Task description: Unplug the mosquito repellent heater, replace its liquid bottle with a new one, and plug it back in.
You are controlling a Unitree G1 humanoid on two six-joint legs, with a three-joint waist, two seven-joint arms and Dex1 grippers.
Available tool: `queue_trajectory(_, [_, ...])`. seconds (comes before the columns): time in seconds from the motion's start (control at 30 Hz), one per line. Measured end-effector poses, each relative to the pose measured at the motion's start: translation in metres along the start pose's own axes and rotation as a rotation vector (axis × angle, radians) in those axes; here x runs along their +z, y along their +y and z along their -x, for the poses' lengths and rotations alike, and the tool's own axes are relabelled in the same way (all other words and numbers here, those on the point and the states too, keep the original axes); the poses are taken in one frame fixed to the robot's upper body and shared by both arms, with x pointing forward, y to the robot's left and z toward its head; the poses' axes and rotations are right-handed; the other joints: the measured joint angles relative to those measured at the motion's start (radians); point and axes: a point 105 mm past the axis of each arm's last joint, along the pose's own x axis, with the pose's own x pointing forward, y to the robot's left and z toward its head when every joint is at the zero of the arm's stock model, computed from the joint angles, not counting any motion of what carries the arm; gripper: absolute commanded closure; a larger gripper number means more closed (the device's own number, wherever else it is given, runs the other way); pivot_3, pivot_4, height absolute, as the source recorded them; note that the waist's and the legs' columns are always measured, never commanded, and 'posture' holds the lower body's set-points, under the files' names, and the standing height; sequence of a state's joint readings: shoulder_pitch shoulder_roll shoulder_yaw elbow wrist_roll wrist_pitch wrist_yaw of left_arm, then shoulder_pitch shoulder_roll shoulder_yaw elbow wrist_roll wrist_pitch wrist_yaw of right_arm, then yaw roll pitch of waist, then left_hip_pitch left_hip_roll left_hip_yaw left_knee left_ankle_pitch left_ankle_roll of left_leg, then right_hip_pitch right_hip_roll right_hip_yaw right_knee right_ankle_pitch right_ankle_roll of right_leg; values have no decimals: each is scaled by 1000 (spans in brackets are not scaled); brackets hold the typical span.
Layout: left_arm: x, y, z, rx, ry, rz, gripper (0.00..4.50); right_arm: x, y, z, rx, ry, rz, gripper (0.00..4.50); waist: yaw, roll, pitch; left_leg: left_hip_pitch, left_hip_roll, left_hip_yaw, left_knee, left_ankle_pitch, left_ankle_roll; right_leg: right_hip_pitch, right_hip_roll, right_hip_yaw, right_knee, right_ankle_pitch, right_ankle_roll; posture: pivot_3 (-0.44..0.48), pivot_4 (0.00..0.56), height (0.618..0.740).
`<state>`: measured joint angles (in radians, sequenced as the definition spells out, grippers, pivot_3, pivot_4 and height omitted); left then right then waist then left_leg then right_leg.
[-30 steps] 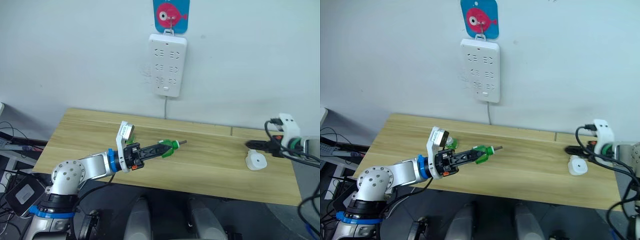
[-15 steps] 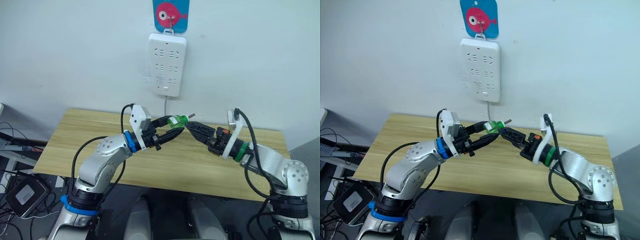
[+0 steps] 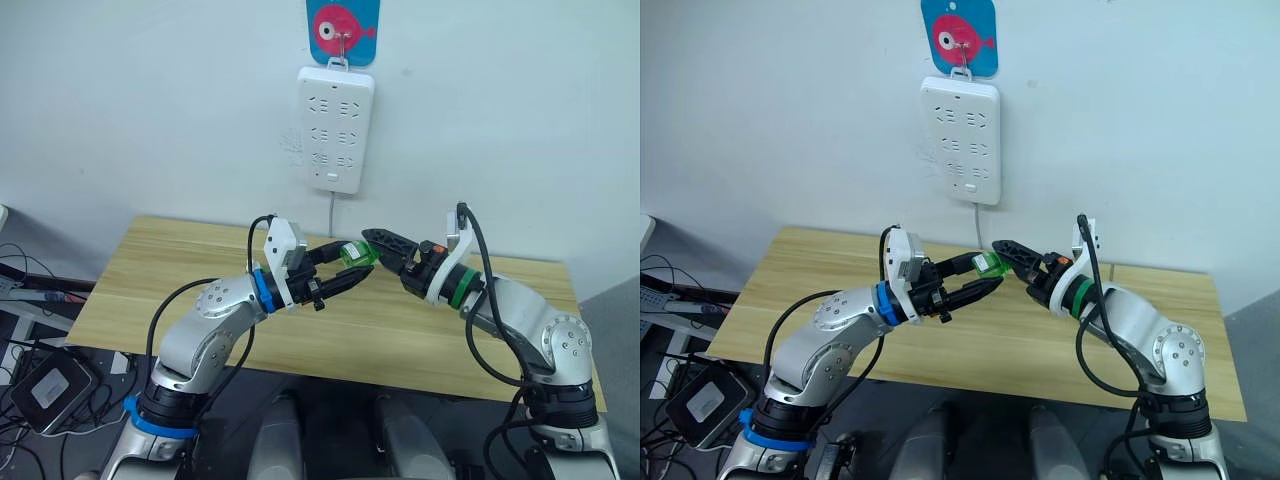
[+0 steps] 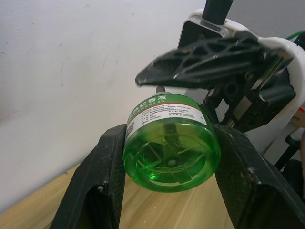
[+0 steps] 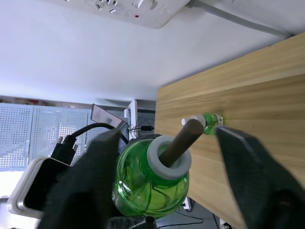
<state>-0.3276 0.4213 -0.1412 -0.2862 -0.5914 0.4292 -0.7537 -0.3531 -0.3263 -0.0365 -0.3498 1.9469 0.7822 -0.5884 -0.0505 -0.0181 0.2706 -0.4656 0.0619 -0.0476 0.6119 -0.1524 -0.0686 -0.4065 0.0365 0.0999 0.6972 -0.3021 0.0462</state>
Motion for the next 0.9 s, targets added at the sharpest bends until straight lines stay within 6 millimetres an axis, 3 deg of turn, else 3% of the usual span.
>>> queue_trajectory(0.1, [0,0,0,2,1,0,2248,1,0,0,4,-3,-3,3599,0,0,0,0,0,0,0,0,0,0,0,0,0,0,0,7,261,740])
queue_trajectory(0.27, [-1,0,0,3,2,-2,2248,0,0,0,7,-3,-9,3657,0,0,0,0,0,0,0,0,0,0,0,0,0,0,0,9,260,740])
queue_trajectory(0.3, [-1,0,0,3,4,-3,1520,0,0,0,7,-5,-12,3657,0,0,0,0,0,0,0,0,0,0,0,0,0,0,0,9,260,740])
queue_trajectory(0.43, [-3,-1,1,-9,26,-17,313,-2,-4,2,-8,-2,-16,3657,0,0,0,0,0,0,0,0,0,0,0,0,0,0,0,8,267,740])
queue_trajectory(0.47, [-4,-1,1,-18,37,-23,35,-1,-7,3,-24,-3,-8,3657,0,0,0,0,0,0,0,0,0,0,0,0,0,0,0,7,272,740])
queue_trajectory(0.53, [-5,-1,3,-30,59,-40,0,4,-15,8,-67,-15,32,3657,0,0,0,0,0,0,0,0,0,0,0,0,0,0,0,5,276,740])
queue_trajectory(0.6, [-1,1,2,-40,66,-69,0,15,-35,16,-177,-66,181,3657,6,0,0,0,-1,0,0,0,0,0,0,0,0,-1,1,6,280,740])
queue_trajectory(0.67, [6,4,0,-39,68,-138,0,34,-67,31,-362,-114,478,3657,16,1,0,0,-1,1,0,0,0,-1,0,0,-1,-1,0,6,280,740])
queue_trajectory(0.77, [3,4,-2,-76,107,-215,0,51,-92,47,-507,-139,910,3657,20,1,0,1,0,2,-1,0,0,-1,0,0,-1,-2,0,-1,280,740])
queue_trajectory(0.9, [-17,-9,-9,-184,165,-241,0,52,-118,52,-586,-179,1166,3657,16,1,0,2,0,2,-3,0,0,-1,1,0,0,-2,-1,-13,273,740])
